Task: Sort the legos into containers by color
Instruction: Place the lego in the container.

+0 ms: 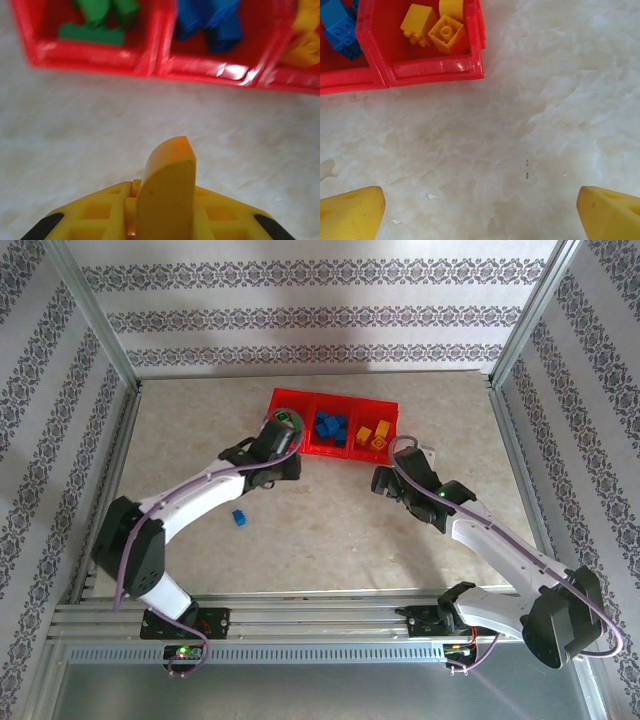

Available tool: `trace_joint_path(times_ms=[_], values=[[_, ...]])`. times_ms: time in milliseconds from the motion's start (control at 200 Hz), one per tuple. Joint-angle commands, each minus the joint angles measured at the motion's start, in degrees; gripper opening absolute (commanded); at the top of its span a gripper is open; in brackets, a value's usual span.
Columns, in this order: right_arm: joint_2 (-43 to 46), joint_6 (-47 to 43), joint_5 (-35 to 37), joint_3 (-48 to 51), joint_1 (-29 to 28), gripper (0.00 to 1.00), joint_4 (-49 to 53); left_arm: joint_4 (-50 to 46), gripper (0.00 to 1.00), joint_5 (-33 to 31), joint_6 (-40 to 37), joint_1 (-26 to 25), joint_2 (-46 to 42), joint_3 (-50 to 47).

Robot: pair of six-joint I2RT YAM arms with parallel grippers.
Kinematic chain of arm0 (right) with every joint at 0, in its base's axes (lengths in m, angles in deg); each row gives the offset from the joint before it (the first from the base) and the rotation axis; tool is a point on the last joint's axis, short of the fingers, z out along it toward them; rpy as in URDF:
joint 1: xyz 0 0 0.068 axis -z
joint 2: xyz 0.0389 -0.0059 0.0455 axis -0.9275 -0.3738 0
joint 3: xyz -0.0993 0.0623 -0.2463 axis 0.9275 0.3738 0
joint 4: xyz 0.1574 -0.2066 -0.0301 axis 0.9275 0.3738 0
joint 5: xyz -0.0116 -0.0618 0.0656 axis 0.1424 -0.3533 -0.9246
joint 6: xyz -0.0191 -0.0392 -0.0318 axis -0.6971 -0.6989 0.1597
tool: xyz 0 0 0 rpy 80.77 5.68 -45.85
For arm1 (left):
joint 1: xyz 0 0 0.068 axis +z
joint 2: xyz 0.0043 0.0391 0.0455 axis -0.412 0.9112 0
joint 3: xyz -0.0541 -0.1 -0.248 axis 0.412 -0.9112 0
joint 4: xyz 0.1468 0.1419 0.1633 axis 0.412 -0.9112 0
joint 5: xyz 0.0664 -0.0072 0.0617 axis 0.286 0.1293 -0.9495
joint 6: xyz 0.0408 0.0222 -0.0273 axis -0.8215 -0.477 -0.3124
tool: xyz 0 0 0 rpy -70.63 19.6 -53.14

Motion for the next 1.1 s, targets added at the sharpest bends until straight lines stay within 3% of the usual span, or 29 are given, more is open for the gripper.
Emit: trace_joint_path(times_ms=[0,490,814,954,1094], values=[[2.37,1.34,2.33,1.51,1.08,0.98,2.09,1.91,0.24,0.96,-5.61,-2.17,5.09,8.39],[10.58,0.59,5.04,3.74,6.12,0.98,9.38,-1.27,0.24,6.97,-12.73,-4.06,29.51,43.03],[12.77,0.59,3.6,4.44,7.94,0.98,10.56,-7.64,0.24,6.04,-17.45,-4.68,48.65,67.93],[12.58,0.66,3.27,4.44,8.03,0.98,10.49,-6.83,0.25,5.47,-18.42,-4.67,52.6,71.26],[12.41,0.59,3.1,4.27,8.12,0.98,10.32,-5.66,0.32,4.51,-19.06,-4.67,54.34,71.27]])
